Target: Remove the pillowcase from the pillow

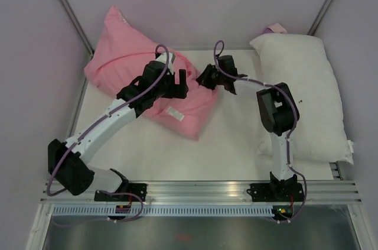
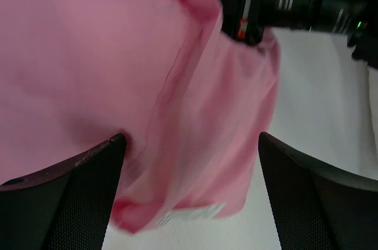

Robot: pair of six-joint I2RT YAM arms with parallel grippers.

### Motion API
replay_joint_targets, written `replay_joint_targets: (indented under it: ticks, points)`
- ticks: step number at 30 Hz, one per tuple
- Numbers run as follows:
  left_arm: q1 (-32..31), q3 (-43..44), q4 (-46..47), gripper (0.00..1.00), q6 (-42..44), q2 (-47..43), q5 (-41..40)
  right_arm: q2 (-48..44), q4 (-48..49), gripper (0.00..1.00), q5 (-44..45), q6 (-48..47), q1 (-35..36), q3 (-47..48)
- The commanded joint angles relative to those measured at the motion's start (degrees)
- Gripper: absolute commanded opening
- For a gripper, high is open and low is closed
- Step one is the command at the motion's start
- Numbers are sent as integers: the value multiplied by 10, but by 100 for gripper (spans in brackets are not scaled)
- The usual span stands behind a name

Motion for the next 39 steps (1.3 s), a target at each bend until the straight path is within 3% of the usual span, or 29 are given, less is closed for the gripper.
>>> replay_joint_targets:
  ticks: [1, 3, 4, 7, 10, 16, 23, 28, 34, 39]
  points:
    - [-4, -6, -37, 96, -18, -77, -34, -96, -105, 24, 60, -103, 24, -98]
    - [-7, -22, -53, 96, -25, -104, -43, -130, -159, 35, 102, -162, 17, -114]
    - [-7, -28, -63, 96, -27, -130, -46, -155, -178, 48, 145, -182, 13, -122]
    - [-9, -52, -77, 96, -38, -183, -54, -194, -239, 64, 189, -229, -9, -143]
    - [-9, -67, -99, 96, -43, -209, -60, -262, -278, 75, 269, -256, -25, -177]
    - [-10, -98, -159, 98, -72, -240, -120, -410, -291, 86, 267, -249, 24, -248]
    - [-11, -149, -155, 98, -95, -264, -150, -469, -231, 88, 231, -145, 135, -267]
    - [-11, -177, -111, 95, -105, -356, -79, -443, -170, 88, 192, -86, 195, -286]
    - [-11, -169, -149, 96, -141, -399, -71, -393, -129, 88, 159, -119, 208, -294]
    - [-11, -183, -187, 96, -207, -381, -91, -380, -251, 89, 322, -188, 189, -197]
